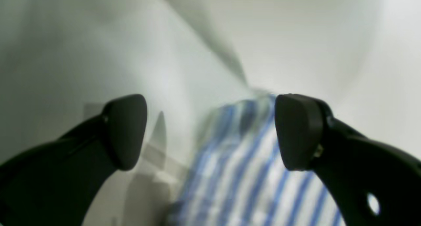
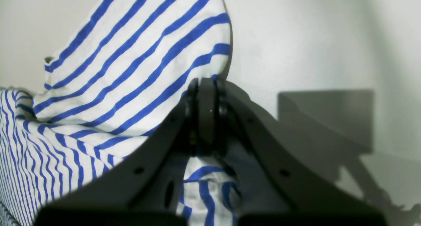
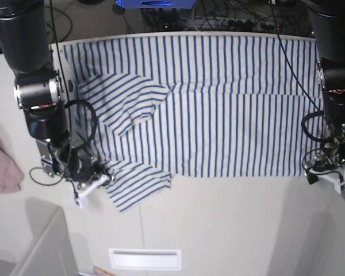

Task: Fold the T-shirt properly
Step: 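Grasp the hem corners with both grippers, then fold the hem up toward the collar edge with both grippers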

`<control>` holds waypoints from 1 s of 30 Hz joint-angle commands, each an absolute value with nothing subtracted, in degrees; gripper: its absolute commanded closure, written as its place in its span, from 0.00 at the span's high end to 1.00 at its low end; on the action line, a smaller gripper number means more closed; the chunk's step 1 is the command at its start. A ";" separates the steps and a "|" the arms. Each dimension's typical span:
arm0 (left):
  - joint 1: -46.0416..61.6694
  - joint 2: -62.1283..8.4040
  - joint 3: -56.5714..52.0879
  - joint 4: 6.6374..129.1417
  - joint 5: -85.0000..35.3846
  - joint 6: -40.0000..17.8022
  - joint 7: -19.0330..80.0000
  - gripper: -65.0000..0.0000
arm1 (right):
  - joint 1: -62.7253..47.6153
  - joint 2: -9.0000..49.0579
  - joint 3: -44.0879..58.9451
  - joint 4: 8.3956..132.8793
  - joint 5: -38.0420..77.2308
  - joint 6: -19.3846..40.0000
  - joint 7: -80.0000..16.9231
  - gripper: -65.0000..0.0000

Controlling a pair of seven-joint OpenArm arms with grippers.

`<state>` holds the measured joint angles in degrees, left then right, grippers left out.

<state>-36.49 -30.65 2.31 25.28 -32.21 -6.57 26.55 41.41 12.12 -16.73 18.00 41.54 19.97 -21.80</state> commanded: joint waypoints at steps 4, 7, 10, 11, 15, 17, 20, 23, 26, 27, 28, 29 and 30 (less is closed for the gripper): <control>-38.11 -29.32 4.70 25.10 -32.57 -6.99 24.66 0.90 | 43.12 12.53 -16.66 18.51 41.19 19.65 -22.20 0.00; -38.02 -28.44 4.09 25.01 -32.57 -6.99 24.66 0.90 | 43.12 12.53 -16.75 18.51 41.19 19.65 -22.20 0.00; -38.02 -28.44 4.00 25.01 -32.57 -6.99 24.75 0.90 | 43.12 13.05 -16.75 18.51 41.19 19.65 -22.29 0.00; -38.02 -28.53 4.00 25.01 -32.57 -6.99 24.84 0.89 | 43.12 13.05 -16.75 18.51 41.19 19.65 -22.29 0.00; -37.58 -28.70 4.09 25.01 -32.57 -6.99 24.66 0.59 | 43.03 13.23 -16.75 18.51 41.19 19.65 -22.20 0.00; -37.58 -28.70 4.62 25.01 -32.57 -6.99 24.57 0.32 | 43.03 13.23 -16.75 18.51 41.19 19.65 -22.11 0.00; -37.58 -28.79 4.70 25.19 -32.57 -6.99 24.57 0.00 | 43.03 13.23 -16.66 18.59 41.19 19.65 -21.93 0.00; -37.58 -28.88 4.70 25.45 -32.57 -6.99 24.57 0.00 | 43.03 13.23 -16.66 18.59 41.19 19.65 -21.23 0.00; -37.58 -28.88 4.70 26.51 -32.57 -6.99 24.57 0.00 | 43.03 13.23 -16.66 18.59 41.19 19.65 -20.00 0.00; -37.58 -28.88 4.70 27.74 -32.57 -6.99 24.84 0.00 | 43.12 13.32 -16.66 18.68 41.27 19.65 -20.00 0.00; -37.49 -28.88 4.44 28.88 -32.57 -6.99 25.01 0.00 | 43.12 13.32 -16.66 18.68 41.27 19.65 -19.91 0.00; -37.23 -28.88 4.26 30.29 -32.57 -6.99 25.10 0.00 | 43.12 13.32 -16.66 19.12 41.45 19.65 -19.91 0.00; -36.35 -28.97 4.00 31.60 -32.57 -6.99 25.10 0.00 | 43.12 13.32 -16.66 20.44 41.45 19.65 -19.91 0.00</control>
<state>-34.83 -27.90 4.34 30.50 -32.42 -6.87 26.35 40.97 12.71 -16.73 19.35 41.21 19.55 -20.82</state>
